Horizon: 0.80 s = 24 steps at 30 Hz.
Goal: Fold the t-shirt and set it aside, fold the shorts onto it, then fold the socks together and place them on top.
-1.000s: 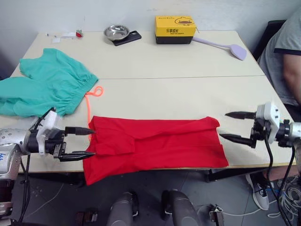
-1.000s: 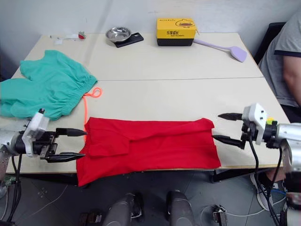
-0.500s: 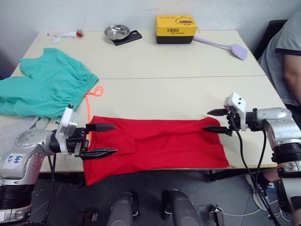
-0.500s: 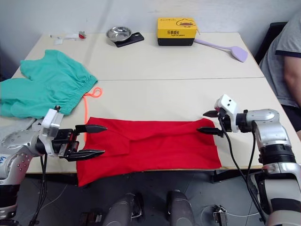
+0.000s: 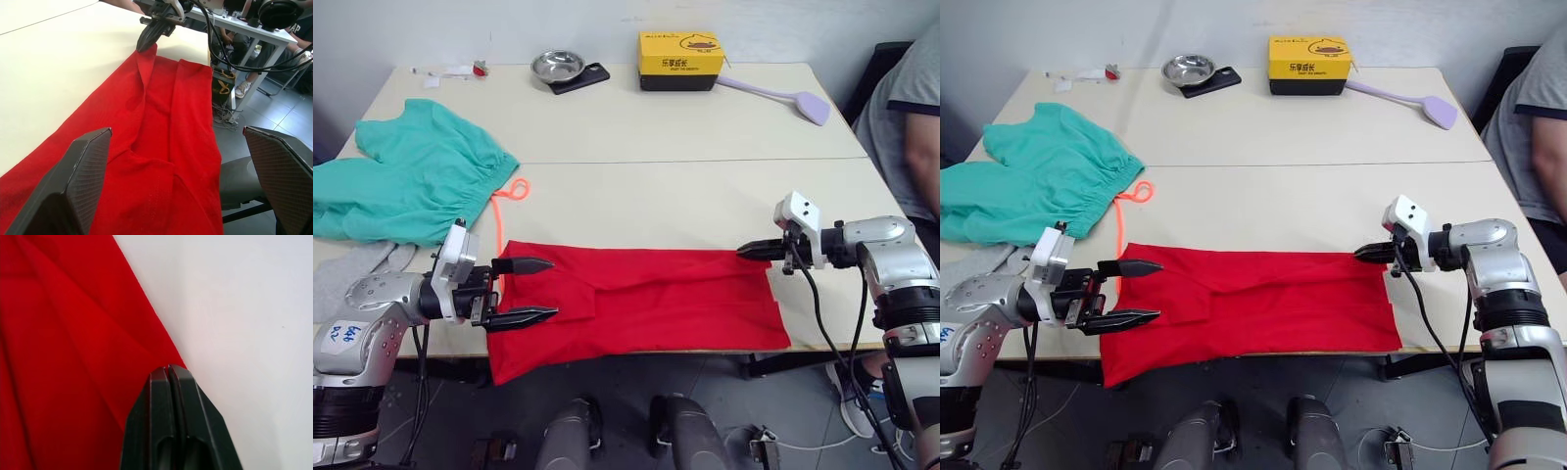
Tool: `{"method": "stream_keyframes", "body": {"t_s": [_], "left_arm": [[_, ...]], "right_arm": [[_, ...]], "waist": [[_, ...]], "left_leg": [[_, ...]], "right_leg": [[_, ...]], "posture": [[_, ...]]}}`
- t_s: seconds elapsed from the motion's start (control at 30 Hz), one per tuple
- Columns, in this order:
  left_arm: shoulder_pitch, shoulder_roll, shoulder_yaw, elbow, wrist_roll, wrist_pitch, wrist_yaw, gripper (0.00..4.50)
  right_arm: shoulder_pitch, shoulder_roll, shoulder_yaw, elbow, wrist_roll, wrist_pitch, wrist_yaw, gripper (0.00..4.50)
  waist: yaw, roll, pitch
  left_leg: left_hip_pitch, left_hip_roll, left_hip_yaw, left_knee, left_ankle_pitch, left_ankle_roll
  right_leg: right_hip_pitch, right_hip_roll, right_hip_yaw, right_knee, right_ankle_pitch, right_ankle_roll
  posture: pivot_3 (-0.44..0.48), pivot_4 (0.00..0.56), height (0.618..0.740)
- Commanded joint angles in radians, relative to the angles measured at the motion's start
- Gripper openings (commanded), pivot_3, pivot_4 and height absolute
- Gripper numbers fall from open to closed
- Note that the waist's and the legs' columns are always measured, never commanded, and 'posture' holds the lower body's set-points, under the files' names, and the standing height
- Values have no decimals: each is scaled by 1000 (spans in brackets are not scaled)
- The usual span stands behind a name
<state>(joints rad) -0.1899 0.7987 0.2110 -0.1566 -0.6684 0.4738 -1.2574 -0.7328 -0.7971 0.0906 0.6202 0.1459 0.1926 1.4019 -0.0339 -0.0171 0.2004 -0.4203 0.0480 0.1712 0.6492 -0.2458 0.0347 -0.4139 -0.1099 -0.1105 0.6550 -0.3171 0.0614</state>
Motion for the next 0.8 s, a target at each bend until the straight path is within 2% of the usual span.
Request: {"method": "stream_keyframes", "body": {"t_s": [0.03,0.2,0.37,0.63,0.73,0.8], "left_arm": [[-2,-6,-3,-21,0,-22,0,4500],[1,-10,-12,-11,11,-38,-1,4500],[6,-10,-25,1,20,-55,-4,4500],[1,-5,-37,22,39,-72,-12,4500],[-1,-4,-38,28,50,-78,-14,4500],[1,2,-35,35,56,-80,-17,4500]], "right_arm": [[42,-55,-59,-94,61,-31,73,21],[140,-113,-100,-190,101,-58,122,21],[238,-133,-137,-227,113,-107,98,21],[311,-97,-146,-214,99,-196,-9,21],[338,-82,-174,-247,176,-148,11,21],[363,-87,-203,-287,213,-160,32,428]], "waist": [[2,0,0],[4,0,0],[4,0,0],[3,0,0],[5,0,0],[5,0,0]], "left_leg": [[0,0,0,0,0,0],[0,0,0,0,0,0],[0,0,0,0,0,0],[0,0,0,0,0,0],[0,0,0,0,0,0],[0,0,0,0,0,0]], "right_leg": [[0,0,0,0,0,0],[0,0,0,0,0,0],[0,0,0,-1,0,0],[0,0,0,0,0,0],[0,0,0,-1,0,0],[0,0,0,-1,0,0]], "posture": [[0,150,740],[0,150,740],[0,150,740],[0,150,740],[0,150,740],[0,150,740]]}}
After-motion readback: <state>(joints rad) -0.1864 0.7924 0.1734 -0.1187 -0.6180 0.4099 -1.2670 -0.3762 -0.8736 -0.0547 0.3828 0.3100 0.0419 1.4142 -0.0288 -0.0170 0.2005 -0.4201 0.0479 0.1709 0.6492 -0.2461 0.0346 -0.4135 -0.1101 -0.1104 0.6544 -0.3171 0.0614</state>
